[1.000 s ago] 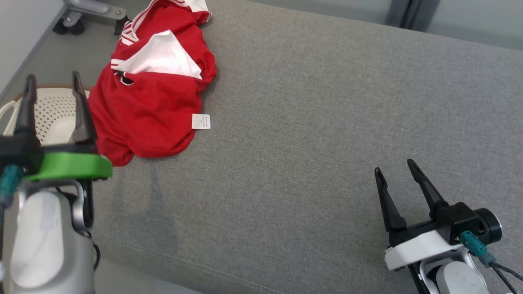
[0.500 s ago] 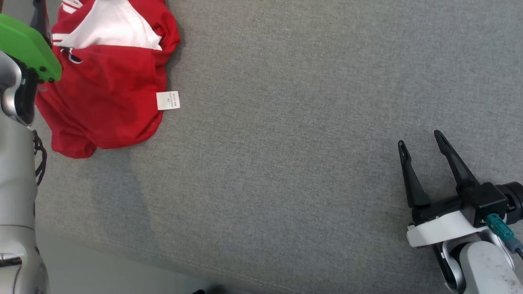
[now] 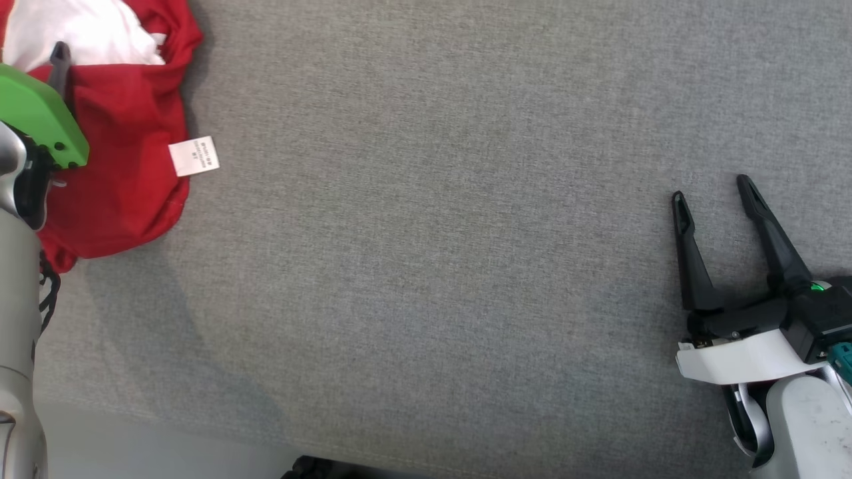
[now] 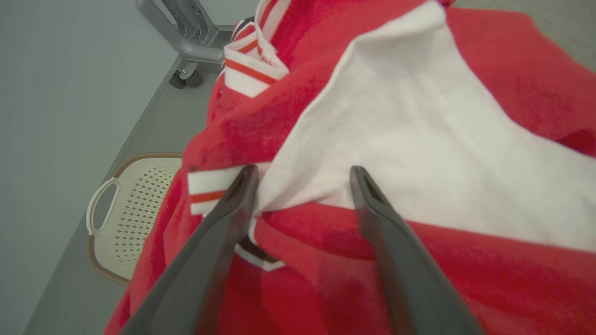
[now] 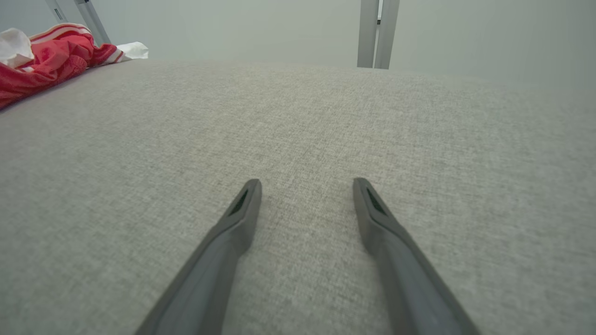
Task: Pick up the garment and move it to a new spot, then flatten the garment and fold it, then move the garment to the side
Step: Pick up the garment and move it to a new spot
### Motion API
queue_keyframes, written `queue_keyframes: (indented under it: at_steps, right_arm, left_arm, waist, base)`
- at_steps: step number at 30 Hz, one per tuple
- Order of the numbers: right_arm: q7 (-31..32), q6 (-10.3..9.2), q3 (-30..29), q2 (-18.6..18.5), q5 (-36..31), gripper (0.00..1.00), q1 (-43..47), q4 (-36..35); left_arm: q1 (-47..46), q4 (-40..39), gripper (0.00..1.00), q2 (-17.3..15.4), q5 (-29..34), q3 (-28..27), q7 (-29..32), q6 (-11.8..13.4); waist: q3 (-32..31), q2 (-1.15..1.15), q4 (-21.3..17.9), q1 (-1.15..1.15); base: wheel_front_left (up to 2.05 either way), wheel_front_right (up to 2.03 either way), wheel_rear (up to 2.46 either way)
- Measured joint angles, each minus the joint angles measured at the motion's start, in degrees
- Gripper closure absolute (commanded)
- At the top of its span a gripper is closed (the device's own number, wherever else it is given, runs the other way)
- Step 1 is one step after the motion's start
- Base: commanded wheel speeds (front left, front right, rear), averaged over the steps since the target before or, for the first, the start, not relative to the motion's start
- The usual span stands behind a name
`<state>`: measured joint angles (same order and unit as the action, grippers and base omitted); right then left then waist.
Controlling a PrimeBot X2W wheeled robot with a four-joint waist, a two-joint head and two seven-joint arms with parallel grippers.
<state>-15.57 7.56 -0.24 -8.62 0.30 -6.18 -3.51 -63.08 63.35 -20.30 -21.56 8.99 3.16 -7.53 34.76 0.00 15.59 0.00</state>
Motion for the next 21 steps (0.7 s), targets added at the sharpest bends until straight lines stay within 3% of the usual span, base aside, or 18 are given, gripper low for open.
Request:
queue_keyframes:
  at_steps: [6, 7, 8, 21]
  right_arm:
    - [-0.18, 0.05, -0.09, 0.54, -0.02, 0.00, -0.17, -1.14]
    - [-0.19, 0.05, -0.09, 0.54, -0.02, 0.00, -0.18, -1.27]
    - [-0.23, 0.05, -0.09, 0.55, -0.02, 0.00, -0.18, -1.33]
    - [0.22, -0.08, 1.04, 2.50, 1.10, 0.00, 0.20, 3.53]
  left_arm:
    - [-0.88, 1.81, 0.00, -0.77, -2.60, 2.92, -3.76, 0.00]
    - [-0.94, 1.85, 0.65, -0.89, -2.82, 3.52, -4.22, 0.00]
    - [-0.98, 1.99, 1.00, -0.96, -3.35, 4.02, -4.78, 0.00]
    - [-2.43, -3.03, 1.00, -5.11, -6.61, 13.01, -16.45, -0.01]
  waist:
    - [1.92, 0.00, -1.29, -0.01]
    - [2.09, 0.00, -1.40, 0.00]
    - [2.23, 0.00, -1.54, 0.00]
    - [-3.20, 0.01, -2.13, 0.00]
  base:
    - [0.00, 0.00, 0.00]
    - [0.00, 0.00, 0.00]
    - [0.00, 0.00, 0.00]
    - [0.00, 0.00, 0.00]
